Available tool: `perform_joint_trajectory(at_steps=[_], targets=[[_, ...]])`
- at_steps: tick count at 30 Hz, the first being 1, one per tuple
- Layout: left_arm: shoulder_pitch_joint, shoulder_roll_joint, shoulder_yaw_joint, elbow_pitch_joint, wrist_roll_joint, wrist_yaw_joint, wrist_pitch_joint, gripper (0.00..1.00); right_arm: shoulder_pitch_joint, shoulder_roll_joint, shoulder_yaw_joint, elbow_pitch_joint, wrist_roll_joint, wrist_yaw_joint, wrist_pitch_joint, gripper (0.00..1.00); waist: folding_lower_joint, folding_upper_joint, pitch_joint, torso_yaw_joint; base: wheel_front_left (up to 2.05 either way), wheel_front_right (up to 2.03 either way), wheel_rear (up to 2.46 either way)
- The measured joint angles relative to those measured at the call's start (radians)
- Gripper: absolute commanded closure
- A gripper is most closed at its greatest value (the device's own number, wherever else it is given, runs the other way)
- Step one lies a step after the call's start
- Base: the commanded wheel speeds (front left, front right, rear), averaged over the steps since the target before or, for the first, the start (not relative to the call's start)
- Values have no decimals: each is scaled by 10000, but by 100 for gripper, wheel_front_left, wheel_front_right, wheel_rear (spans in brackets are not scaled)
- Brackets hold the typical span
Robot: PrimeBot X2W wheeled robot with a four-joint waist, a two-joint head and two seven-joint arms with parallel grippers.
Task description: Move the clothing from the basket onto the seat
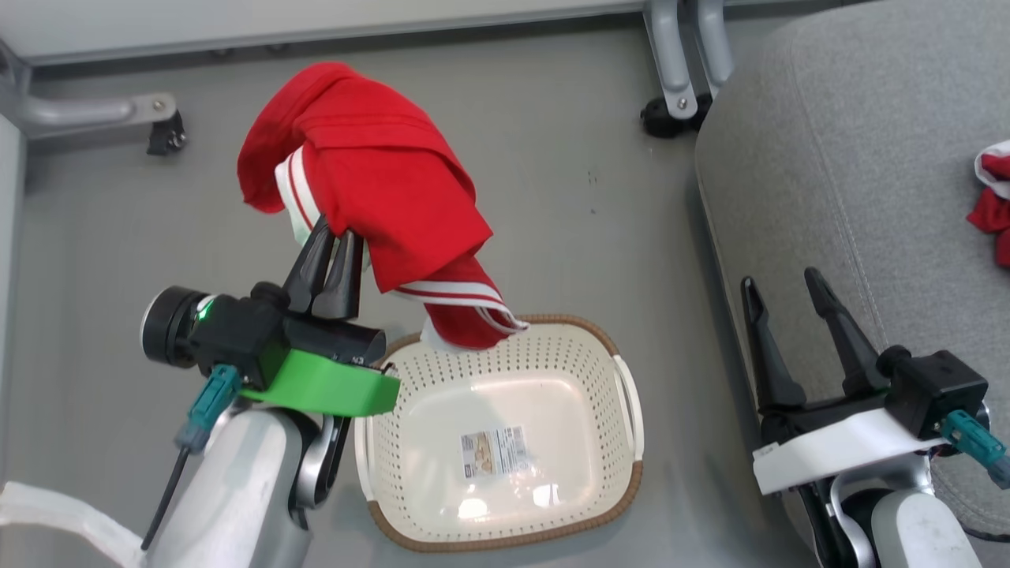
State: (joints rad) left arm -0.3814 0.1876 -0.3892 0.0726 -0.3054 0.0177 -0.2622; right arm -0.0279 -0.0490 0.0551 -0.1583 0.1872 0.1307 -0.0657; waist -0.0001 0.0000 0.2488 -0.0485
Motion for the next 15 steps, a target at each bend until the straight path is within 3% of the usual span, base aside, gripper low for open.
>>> perform_joint_trajectory(at_steps=[15], targets=[[2078, -54, 378, -1223, 186, 48, -2, 100, 1287, -2, 142, -251, 153, 0, 497, 0, 0, 0, -1741, 45, 0, 0, 0]])
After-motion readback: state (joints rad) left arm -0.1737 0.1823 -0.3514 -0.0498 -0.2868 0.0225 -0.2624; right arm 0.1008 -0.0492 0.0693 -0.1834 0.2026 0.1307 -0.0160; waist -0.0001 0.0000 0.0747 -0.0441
